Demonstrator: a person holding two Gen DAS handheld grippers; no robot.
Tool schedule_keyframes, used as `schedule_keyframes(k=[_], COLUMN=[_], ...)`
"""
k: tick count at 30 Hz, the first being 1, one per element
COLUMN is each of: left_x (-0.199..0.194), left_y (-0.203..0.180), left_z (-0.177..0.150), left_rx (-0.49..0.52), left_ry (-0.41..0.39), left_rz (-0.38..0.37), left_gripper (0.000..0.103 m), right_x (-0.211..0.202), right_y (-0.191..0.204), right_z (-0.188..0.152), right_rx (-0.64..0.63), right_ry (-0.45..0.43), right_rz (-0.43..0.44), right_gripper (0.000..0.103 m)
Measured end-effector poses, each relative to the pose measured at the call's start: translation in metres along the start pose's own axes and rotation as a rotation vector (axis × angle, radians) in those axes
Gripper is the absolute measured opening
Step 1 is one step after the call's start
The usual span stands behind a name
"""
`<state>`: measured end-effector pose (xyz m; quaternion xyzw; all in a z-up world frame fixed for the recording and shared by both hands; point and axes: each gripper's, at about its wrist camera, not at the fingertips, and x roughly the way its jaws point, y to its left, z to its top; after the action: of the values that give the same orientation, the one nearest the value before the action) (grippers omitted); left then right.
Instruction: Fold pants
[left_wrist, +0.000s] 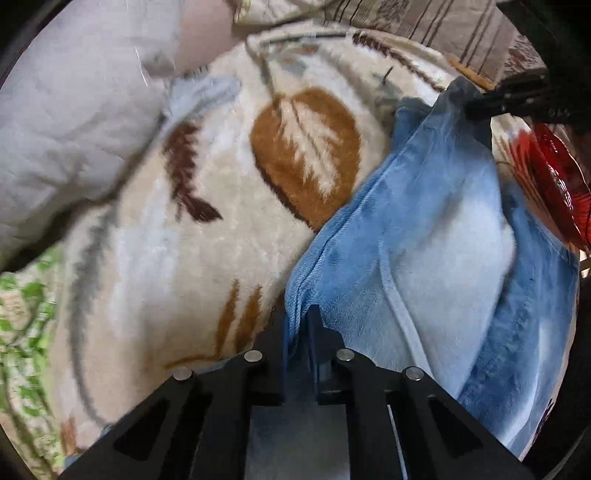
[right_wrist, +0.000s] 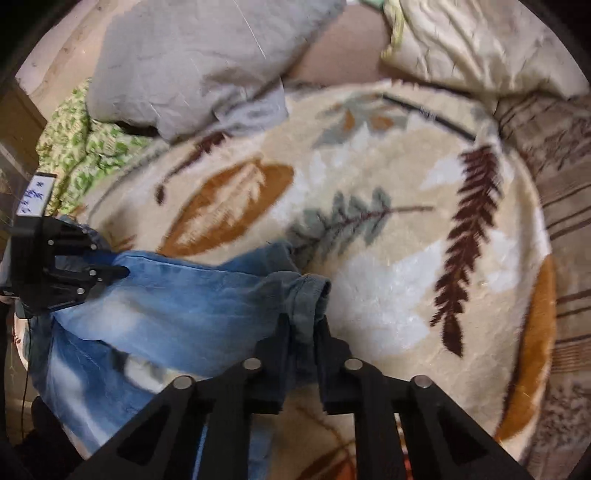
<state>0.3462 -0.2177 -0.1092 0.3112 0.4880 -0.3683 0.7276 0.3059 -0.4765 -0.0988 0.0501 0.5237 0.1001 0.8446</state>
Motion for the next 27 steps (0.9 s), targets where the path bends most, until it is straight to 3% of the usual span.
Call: schedule_keyframes(k=[10, 12, 15, 20, 21, 23, 24, 25, 26, 27], left_x=[-0.155, -0.166, -0.152, -0.079, -0.056, -0.036, -0.031, -0.032, -0.039, -0.047], left_y=[-0.044, -0.042, -0.028, 0.002, 0.012, 0.024, 0.030, 0.033, 0.036, 0.038], left_z=[-0.045, -0.041, -0.027, 0.016, 0.028, 0.034, 0.034, 0.030, 0.023, 0.015], left_rx=[0.044, 0.037, 0.007, -0.063, -0.090, -0.140, -0.181, -0.211, -0.236, -0.239], left_ry=[-0.335, -0.365, -0.331, -0.213, -0.180, -0.146, -0.140, -0.152, -0.181, -0.200], left_rz=[0.059, 0.063, 0.099, 0.205, 0.250, 0.291, 0.324, 0.342, 0.355, 0.372], left_gripper=[0.008, 0.008, 0.008, 0.009, 0.012, 0.030, 0.061, 0.088, 0.093, 0.093], right_x=[-0.141, -0.161, -0.157, -0.063, -0.045, -0.014, -0.002, 0.001, 0.002, 0.001], right_y=[0.038, 0.043, 0.044, 0.017, 0.009, 0.000, -0.001, 0.000, 0.002, 0.004], right_z=[-0.055, -0.061, -0.053, -0.007, 0.002, 0.013, 0.016, 0.016, 0.014, 0.010], right_rx=[-0.049, -0.050, -0.048, 0.023, 0.057, 0.107, 0.119, 0.116, 0.110, 0.100], right_ry=[-0.236, -0.263, -0.243, -0.090, -0.066, -0.012, 0.004, -0.001, -0.006, -0.012], right_rz=[0.015, 0.024, 0.009, -0.064, -0.083, -0.140, -0.191, -0.198, -0.191, -0.183], right_gripper=[0.009, 0.009, 0.009, 0.009, 0.010, 0.012, 0.014, 0.023, 0.036, 0.073])
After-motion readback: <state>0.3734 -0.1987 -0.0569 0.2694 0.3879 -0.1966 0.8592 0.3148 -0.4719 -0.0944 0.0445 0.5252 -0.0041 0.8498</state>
